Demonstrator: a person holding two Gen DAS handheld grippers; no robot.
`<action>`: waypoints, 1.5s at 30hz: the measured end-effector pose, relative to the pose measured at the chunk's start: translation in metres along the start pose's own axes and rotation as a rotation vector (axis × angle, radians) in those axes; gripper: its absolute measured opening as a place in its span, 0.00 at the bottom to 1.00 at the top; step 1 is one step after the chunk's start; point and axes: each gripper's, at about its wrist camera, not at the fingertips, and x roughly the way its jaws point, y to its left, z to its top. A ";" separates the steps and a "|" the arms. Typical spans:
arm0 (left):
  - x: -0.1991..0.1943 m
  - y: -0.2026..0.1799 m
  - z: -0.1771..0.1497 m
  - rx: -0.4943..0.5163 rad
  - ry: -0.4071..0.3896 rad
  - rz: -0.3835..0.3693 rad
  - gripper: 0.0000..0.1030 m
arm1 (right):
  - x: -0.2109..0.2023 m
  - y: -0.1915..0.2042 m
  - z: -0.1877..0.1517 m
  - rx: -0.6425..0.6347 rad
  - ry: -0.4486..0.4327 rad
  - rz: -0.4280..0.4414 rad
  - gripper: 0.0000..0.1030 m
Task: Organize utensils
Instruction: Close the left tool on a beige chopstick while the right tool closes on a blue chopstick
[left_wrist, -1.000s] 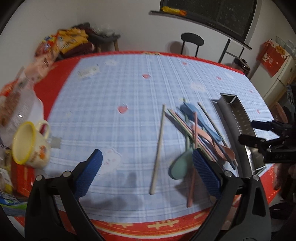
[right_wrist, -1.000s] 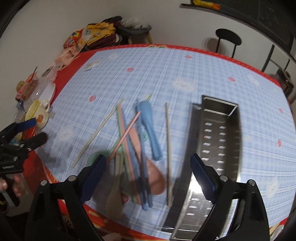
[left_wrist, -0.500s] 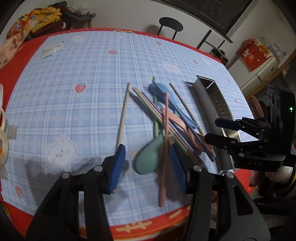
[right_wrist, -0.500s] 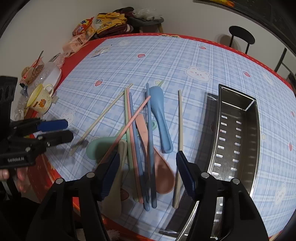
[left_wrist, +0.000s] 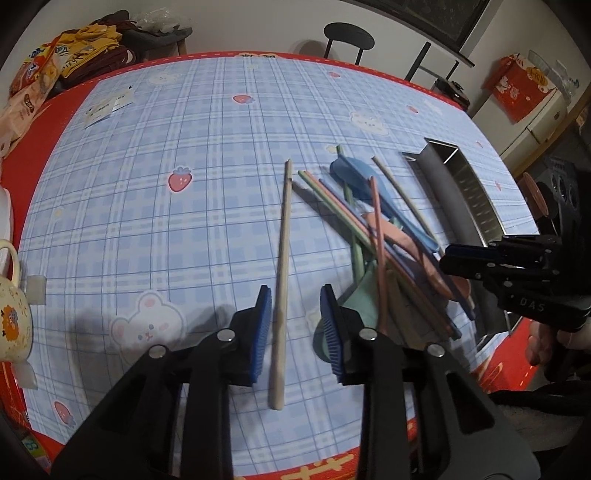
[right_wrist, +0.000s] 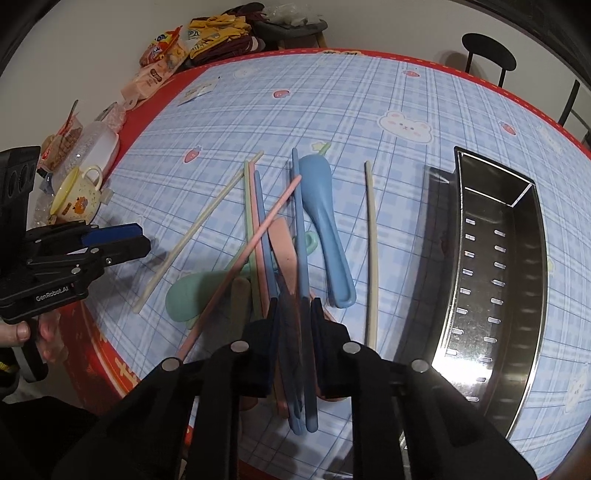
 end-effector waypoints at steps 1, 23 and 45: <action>0.002 0.001 0.001 0.000 0.003 0.002 0.29 | 0.001 0.000 0.000 0.003 0.003 -0.001 0.16; 0.037 0.001 0.012 0.031 0.054 0.018 0.23 | 0.018 -0.006 -0.003 0.043 0.042 0.028 0.07; 0.057 -0.018 0.008 0.166 0.008 0.170 0.10 | 0.014 -0.011 -0.004 0.087 0.029 0.040 0.07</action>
